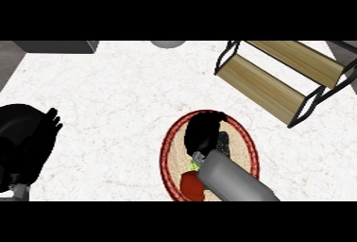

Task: Pick the squash from the placemat and place it in the tiered shelf

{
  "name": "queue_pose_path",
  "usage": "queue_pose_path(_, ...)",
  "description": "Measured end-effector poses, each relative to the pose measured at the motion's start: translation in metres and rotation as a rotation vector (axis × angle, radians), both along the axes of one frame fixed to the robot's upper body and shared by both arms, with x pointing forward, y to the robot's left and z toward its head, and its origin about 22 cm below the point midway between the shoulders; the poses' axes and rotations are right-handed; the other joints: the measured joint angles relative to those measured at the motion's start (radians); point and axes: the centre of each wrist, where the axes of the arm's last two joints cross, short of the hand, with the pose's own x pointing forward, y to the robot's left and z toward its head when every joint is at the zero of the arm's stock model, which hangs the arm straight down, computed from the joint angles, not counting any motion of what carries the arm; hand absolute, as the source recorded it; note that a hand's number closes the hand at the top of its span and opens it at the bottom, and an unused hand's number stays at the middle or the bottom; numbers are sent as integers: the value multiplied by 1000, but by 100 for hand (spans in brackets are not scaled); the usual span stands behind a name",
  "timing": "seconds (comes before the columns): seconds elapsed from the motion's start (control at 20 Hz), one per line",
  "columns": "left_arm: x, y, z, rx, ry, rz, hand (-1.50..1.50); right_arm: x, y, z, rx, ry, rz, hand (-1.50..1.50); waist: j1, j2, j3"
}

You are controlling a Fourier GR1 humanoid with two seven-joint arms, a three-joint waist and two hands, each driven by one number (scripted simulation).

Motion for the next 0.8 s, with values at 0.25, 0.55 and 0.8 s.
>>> queue_pose_path(0.25,2,6,1,-3,0,5,0,0,1,-4,-17,7,31,150,-2,-2,0)
queue_pose_path(0.55,5,9,8,-1,-3,3,0,1,3,-8,-65,-36,72,150,-3,-3,0)
queue_pose_path(0.8,5,2,8,0,0,-1,0,-3,14,11,-55,-121,147,150,-4,-2,0)
